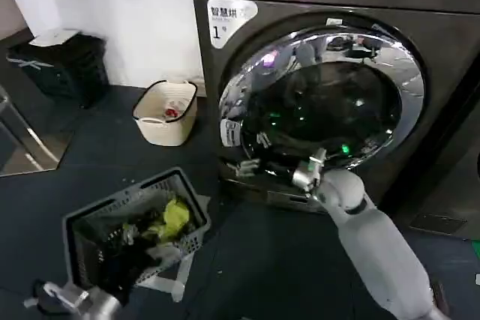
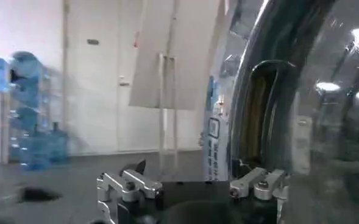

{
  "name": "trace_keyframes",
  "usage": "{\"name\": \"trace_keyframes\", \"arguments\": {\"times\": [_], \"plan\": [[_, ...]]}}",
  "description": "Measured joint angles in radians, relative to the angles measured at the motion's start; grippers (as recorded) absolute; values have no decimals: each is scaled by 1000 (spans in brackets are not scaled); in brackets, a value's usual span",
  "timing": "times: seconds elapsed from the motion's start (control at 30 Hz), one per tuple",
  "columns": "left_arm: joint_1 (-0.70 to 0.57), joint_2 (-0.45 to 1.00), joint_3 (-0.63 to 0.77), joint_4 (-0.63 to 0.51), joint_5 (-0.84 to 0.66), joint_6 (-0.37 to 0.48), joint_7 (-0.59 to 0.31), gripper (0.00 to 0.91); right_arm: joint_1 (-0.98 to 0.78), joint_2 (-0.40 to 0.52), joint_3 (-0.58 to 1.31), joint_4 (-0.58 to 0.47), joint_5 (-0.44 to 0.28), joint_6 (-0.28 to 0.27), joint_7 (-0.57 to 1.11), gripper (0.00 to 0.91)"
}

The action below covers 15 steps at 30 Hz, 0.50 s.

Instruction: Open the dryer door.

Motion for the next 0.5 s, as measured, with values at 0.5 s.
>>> {"name": "trace_keyframes", "arguments": {"times": [0.5], "plan": [[-358,397,202,232,-310,-87,43,907,-264,-180,186,213,48,34,-193,907]]}}
